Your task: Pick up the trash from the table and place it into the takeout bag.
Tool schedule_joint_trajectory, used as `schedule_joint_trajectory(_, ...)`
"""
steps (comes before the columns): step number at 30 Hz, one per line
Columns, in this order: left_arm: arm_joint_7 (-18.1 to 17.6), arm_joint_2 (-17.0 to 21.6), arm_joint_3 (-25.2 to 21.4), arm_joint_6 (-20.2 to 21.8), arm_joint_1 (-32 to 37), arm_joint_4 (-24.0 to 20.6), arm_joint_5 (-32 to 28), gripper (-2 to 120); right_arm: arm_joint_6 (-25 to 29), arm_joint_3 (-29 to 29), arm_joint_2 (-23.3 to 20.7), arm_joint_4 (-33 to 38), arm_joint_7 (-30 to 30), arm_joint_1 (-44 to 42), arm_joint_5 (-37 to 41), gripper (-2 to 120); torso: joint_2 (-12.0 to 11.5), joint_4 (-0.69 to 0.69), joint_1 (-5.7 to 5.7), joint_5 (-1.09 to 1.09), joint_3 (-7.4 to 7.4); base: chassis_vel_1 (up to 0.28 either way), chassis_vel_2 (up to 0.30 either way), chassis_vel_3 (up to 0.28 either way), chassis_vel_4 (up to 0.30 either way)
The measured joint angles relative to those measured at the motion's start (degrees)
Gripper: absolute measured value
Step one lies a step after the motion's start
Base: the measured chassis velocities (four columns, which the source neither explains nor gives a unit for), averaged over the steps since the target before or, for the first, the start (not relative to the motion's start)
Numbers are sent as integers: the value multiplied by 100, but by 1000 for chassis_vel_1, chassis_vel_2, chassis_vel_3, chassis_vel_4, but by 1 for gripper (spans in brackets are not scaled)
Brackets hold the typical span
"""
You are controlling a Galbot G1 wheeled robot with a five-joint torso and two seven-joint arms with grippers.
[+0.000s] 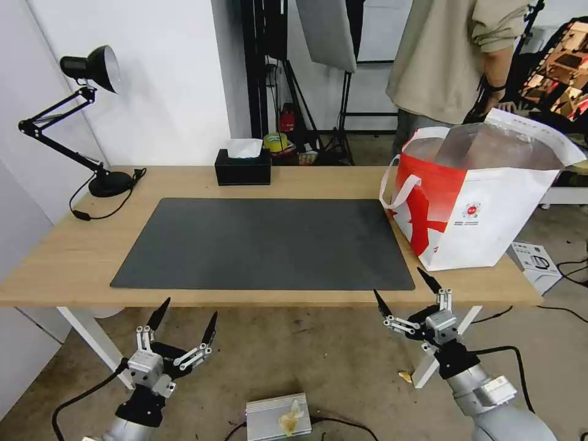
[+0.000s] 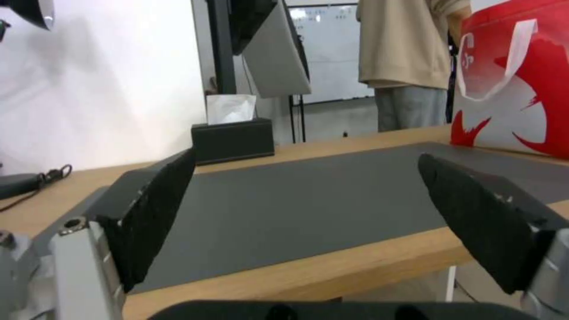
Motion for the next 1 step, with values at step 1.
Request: schedule_joint_trajectory(1,0,5,-6,-19,-9,17,-5,100,0,0,0,0,0,0,0,100,0,0,0,0,0,0,0,0,0)
